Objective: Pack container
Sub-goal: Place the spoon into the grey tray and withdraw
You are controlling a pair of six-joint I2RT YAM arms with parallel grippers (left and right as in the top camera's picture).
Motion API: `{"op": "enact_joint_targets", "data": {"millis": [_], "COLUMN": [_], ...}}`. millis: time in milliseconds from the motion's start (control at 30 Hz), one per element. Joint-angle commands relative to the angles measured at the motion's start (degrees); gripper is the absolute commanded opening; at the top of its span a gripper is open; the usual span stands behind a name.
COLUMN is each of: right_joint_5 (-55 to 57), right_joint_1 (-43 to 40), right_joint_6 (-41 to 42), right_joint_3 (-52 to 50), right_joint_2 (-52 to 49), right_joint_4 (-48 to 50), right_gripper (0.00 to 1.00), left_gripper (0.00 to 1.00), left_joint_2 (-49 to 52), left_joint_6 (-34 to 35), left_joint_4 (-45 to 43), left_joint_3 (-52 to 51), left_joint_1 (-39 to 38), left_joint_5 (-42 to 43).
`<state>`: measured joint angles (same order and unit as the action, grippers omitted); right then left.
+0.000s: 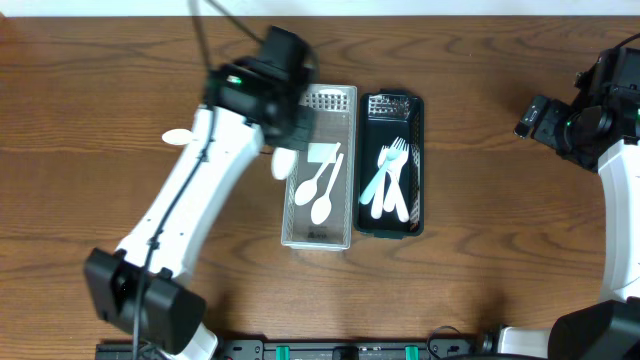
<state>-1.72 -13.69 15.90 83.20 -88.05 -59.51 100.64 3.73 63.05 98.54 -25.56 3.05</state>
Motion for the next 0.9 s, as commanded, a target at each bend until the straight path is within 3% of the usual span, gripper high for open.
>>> {"op": "enact_joint_targets", "data": {"millis": [0,100,300,533,667,867], "right_joint_5": [-0.2,-0.2,-0.2,-0.2,-0.2,-0.3], "right_joint_1": [-0.5,-0.5,-0.5,-0.5,-0.5,-0.5], "right_joint_6": [-0.1,-0.1,-0.1,-0.1,-0.1,-0.1], "right_joint_3": [-0.1,-0.1,-0.1,-0.1,-0.1,-0.1], "right_joint_2": [0.0,0.0,0.0,0.0,0.0,0.0], "right_joint_4": [-0.1,-0.1,-0.1,-0.1,-0.2,-0.3], "right_gripper": [0.99,0.99,0.99,0.99,0.99,0.99], "left_gripper": [0.14,0.16,0.46,0.5,0.5,0.5], "left_joint_2": [4.3,7.3,6.6,1.5,3.1,10.6], "left_joint_6": [1.1,1.7,1.6,2.1,22.6,53.2], "left_joint_4": [-2.1,-3.0,-1.7,-1.6,-2.7,-2.7], "left_joint_3": [-3.2,-3.6,-0.2,6.2,5.9,5.6], "left_joint_1": [-3.1,-5.3,-5.6,2.1,11.7,25.5], "left_joint_5": [0.0,0.0,-0.1,-4.7,-15.2,-11.0]}}
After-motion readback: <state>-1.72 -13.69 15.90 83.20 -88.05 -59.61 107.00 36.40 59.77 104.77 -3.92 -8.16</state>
